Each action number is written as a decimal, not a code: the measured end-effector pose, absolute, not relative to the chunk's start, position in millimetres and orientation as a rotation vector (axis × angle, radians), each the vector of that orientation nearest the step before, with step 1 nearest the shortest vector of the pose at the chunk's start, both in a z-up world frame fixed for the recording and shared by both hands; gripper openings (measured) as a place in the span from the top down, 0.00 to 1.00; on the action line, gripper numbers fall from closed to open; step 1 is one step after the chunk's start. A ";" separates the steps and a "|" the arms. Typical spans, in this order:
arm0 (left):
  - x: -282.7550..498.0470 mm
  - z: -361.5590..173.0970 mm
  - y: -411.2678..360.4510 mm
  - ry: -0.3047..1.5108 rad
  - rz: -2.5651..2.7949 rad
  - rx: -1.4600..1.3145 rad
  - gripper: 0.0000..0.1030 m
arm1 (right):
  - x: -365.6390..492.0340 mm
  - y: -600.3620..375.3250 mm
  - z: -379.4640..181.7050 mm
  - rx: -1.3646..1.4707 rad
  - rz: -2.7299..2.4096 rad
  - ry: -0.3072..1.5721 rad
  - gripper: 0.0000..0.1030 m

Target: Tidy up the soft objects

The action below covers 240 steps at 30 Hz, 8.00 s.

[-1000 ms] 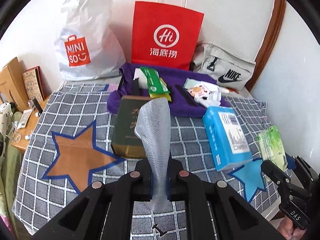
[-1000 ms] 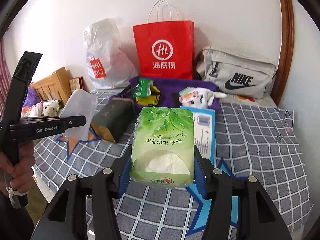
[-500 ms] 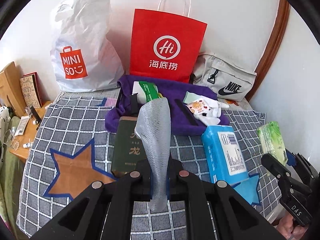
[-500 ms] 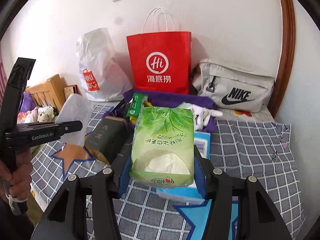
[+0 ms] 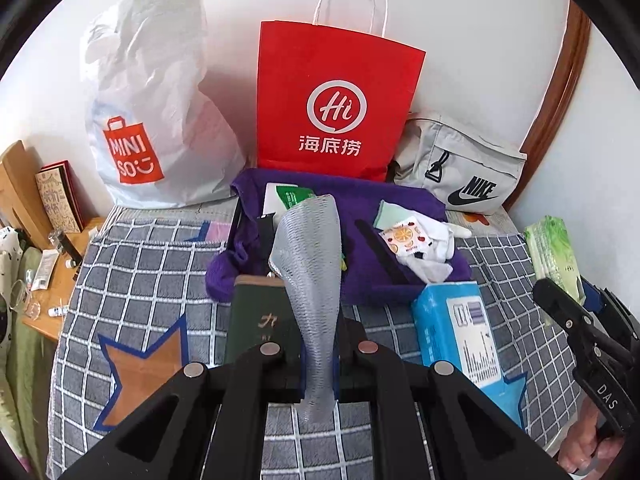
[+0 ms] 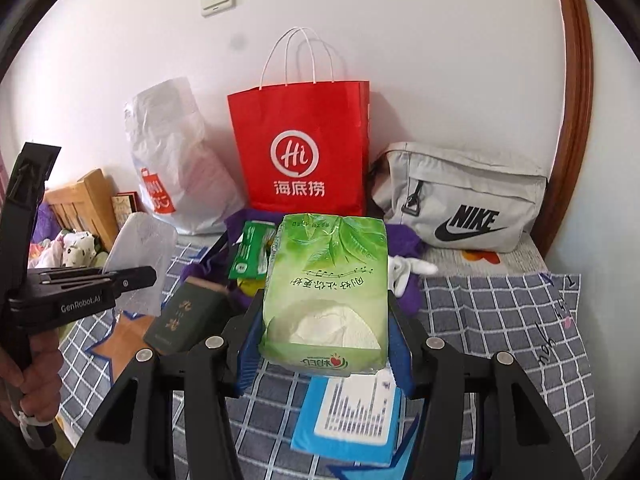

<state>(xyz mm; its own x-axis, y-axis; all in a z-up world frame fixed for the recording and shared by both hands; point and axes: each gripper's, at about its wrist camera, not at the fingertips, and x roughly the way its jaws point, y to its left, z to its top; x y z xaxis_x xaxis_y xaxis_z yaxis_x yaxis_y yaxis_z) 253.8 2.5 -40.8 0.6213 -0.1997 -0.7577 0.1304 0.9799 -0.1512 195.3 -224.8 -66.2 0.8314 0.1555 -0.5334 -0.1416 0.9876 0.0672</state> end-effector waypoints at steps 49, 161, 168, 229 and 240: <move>414.9 -92.0 -35.3 0.998 -0.247 -0.102 0.91 | 387.1 -232.6 -118.2 0.092 0.224 0.737 0.48; 40.0 -24.1 -19.7 0.695 -0.090 -0.022 0.09 | 26.4 -232.3 -71.6 0.055 0.092 0.636 0.02; 30.6 -17.9 -19.2 0.676 -0.091 -0.020 0.09 | 18.6 -231.5 -66.3 0.051 0.097 0.617 0.02; 21.7 -14.7 -20.3 0.672 -0.094 -0.017 0.09 | 4.7 -226.7 -61.8 0.048 0.101 0.599 0.02; 21.2 -14.2 -19.2 0.671 -0.096 -0.016 0.09 | 3.1 -225.6 -60.6 0.046 0.103 0.596 0.02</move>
